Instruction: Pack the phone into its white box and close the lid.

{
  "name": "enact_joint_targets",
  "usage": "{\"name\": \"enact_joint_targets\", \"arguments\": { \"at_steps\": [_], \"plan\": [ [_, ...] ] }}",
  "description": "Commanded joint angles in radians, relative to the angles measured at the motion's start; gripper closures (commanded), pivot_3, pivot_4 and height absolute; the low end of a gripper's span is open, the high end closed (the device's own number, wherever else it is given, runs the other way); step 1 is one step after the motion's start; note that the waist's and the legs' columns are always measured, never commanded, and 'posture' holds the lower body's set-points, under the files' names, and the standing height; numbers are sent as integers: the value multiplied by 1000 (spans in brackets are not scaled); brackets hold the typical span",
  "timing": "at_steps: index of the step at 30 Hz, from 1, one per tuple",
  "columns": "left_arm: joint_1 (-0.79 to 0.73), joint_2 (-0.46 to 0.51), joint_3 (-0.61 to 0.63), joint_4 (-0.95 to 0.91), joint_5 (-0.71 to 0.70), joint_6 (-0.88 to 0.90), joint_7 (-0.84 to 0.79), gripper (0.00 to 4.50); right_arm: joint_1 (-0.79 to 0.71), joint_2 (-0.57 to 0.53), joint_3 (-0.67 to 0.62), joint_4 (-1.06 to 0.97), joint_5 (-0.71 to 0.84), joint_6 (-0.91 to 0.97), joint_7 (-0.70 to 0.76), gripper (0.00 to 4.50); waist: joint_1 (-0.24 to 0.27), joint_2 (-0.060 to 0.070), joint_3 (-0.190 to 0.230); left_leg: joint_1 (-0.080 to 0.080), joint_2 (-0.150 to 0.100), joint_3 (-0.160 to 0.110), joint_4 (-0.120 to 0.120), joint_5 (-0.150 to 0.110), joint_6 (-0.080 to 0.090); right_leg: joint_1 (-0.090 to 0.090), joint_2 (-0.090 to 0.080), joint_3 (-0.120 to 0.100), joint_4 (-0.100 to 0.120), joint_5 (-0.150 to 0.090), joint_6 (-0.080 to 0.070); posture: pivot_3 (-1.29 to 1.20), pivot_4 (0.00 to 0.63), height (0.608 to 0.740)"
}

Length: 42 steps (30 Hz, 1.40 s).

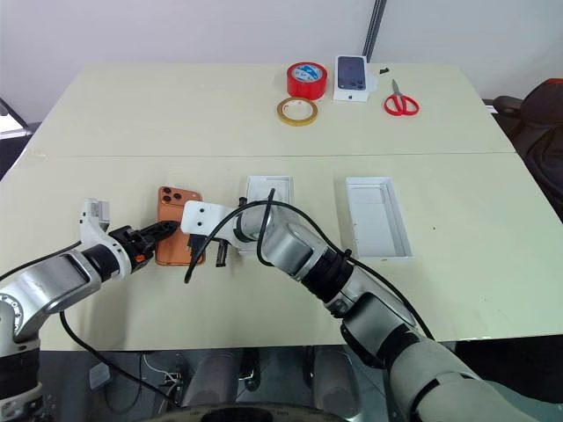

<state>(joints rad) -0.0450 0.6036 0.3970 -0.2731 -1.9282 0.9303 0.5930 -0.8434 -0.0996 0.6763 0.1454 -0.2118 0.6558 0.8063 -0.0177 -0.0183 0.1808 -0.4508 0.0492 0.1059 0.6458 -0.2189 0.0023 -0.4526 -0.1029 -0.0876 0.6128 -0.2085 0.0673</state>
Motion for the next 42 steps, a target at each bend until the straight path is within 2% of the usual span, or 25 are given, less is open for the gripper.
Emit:
{"name": "enact_joint_targets", "arguments": {
  "at_steps": [1, 4, 10, 14, 19, 26, 32, 42],
  "plan": [
    [2, 18, -15, -35, -42, -46, -12, 3470, -11, -9, -57, -101, 25, 20, 12, 4500, 2, 0, 0, -1, 0, 0, 0, 0, 0, -1, 0, 0, 0, 0, 0, 0, 150, 730],
    [6, 23, -23, -41, -44, -68, -20, 4426, -7, -30, -109, -172, 59, 44, 30, 4500, 1, 0, 0, -6, 0, 0, 1, 1, -1, -5, 0, 0, 0, 0, -1, 0, 150, 730],
    [-24, -1, -27, -60, -44, -110, -35, 4426, 32, -140, -274, -342, 194, 29, 99, 4500, 6, 0, 0, -11, 0, 0, 2, 2, -1, -6, 3, 0, 1, 1, -1, 0, 150, 730],
    [-95, -57, -42, -87, -44, -147, -28, 4426, 100, -244, -416, -409, 292, -46, 141, 4500, 12, -1, 1, -11, 0, 0, 3, 2, -1, -4, 5, -1, 1, 1, -1, 0, 150, 730],
    [-196, -125, -153, -90, -44, -151, -12, 4426, 205, -411, -546, -418, 397, -13, 207, 4500, 29, -1, 1, -9, -1, 1, 6, 4, 3, 0, 5, -1, 0, 1, -1, 0, 150, 730],
    [-276, -157, -305, -3, -4, -122, -48, 4426, 311, -514, -721, -436, 547, 79, 197, 4500, 29, -1, 1, -7, -1, 0, 7, 5, 4, 2, 9, -1, 1, 1, -1, 0, 150, 730],
    [-329, -188, -359, 88, 56, -99, -107, 4426, 379, -560, -776, -467, 608, 109, 171, 4500, 33, -2, 1, -6, -1, -1, 7, 5, 4, 3, 10, -1, 1, 1, 0, 0, 150, 730],
    [-417, -283, -397, 221, 195, -37, -193, 4426, 459, -624, -756, -485, 609, 55, 157, 4500, 33, -2, 1, -6, -1, -2, 9, 5, 4, 6, 10, -1, 1, 1, 0, 0, 150, 730]
  ]
}}
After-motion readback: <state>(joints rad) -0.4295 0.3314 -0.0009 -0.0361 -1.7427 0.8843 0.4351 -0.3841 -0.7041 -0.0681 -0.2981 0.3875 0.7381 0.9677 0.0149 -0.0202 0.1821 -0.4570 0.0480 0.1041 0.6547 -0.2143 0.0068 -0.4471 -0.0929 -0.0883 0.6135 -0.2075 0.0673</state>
